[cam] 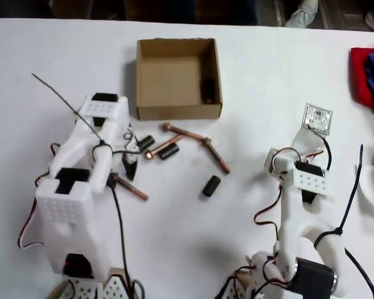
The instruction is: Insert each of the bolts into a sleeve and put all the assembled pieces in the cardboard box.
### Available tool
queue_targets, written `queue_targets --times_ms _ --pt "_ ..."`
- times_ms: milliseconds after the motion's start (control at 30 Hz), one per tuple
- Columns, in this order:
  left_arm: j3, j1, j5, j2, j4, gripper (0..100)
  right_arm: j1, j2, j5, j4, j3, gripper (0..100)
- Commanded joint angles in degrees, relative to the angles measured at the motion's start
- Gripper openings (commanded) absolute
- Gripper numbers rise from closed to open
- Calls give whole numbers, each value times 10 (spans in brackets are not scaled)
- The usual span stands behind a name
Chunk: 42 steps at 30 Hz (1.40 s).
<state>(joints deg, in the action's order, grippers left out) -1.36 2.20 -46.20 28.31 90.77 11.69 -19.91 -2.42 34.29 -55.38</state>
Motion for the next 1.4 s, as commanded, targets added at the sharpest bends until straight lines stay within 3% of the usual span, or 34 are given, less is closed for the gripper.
queue_targets --times_ms 0,133,367,467,667,900,967,1067,1133,1367 --pt "1 -3 55 -27 -19 188 5 -6 -4 -1 31 21" --pt "0 -4 91 -27 -19 189 5 -6 -4 -1 31 21" --pt "1 -2 28 -27 -19 191 5 -6 -4 -1 31 21" --pt "1 -5 49 -27 -20 189 5 -6 -4 -1 31 21" --pt "29 -4 253 -31 -13 187 5 -6 -4 -1 31 21" --pt "112 -4 627 -29 33 188 5 -6 -4 -1 31 21" --pt "122 -4 687 -29 43 188 5 -6 -4 -1 31 21" --pt "123 -4 674 -29 51 188 5 -6 -4 -1 31 21" --pt "122 -4 629 -28 52 188 5 -6 -4 -1 31 21" --pt "124 -5 313 -28 55 188 5 -6 -4 -1 31 21"
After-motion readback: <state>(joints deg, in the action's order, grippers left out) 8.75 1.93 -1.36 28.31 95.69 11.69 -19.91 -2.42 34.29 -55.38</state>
